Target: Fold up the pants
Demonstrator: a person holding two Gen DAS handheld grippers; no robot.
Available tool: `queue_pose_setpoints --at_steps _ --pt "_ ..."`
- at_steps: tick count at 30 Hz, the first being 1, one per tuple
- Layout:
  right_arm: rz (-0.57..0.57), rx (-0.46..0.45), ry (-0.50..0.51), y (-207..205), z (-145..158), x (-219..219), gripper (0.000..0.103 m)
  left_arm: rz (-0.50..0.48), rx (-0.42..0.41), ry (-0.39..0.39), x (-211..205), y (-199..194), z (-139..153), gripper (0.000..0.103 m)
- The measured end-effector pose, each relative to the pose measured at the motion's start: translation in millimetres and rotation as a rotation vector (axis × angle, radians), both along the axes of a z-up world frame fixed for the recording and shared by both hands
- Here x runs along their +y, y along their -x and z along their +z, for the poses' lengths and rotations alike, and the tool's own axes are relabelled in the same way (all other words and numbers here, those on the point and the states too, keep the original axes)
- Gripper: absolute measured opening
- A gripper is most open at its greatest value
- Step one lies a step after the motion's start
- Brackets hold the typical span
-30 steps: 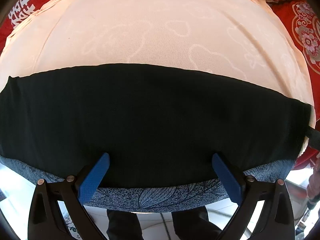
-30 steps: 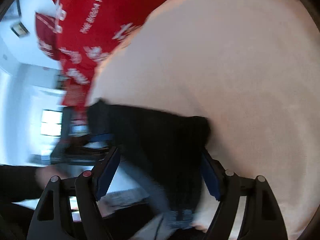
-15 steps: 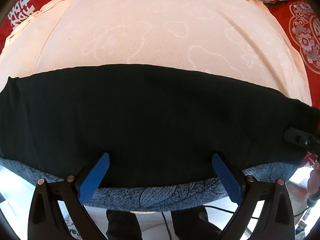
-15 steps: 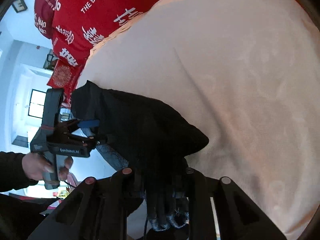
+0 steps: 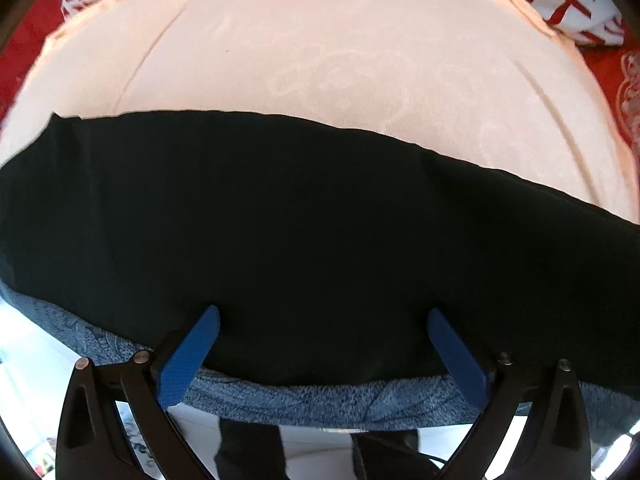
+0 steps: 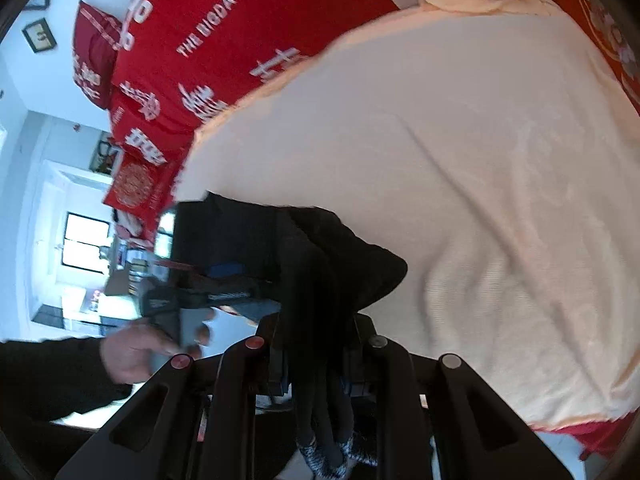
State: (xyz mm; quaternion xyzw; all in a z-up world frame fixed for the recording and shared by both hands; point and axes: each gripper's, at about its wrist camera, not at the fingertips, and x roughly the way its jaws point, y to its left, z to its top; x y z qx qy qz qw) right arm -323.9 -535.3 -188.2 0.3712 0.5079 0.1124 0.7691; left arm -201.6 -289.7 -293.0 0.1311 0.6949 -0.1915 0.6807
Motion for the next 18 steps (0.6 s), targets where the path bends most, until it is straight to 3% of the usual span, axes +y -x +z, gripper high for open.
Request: queue_pose_setpoints --at_steps 9,12,18 --pt "-0.028 -0.067 -0.083 -38.5 65.2 71.9 0.019 0.1 -0.011 0.068 80.9 -23.4 27.6 0.103" --pt "-0.065 -0.051 -0.1 -63.2 71.9 106.8 0.019 0.132 -0.02 0.085 113.2 -39.9 35.5 0.103" --pt "-0.07 -0.022 -0.013 -124.3 59.0 192.1 0.019 0.197 -0.029 0.101 181.3 -58.3 41.8 0.103"
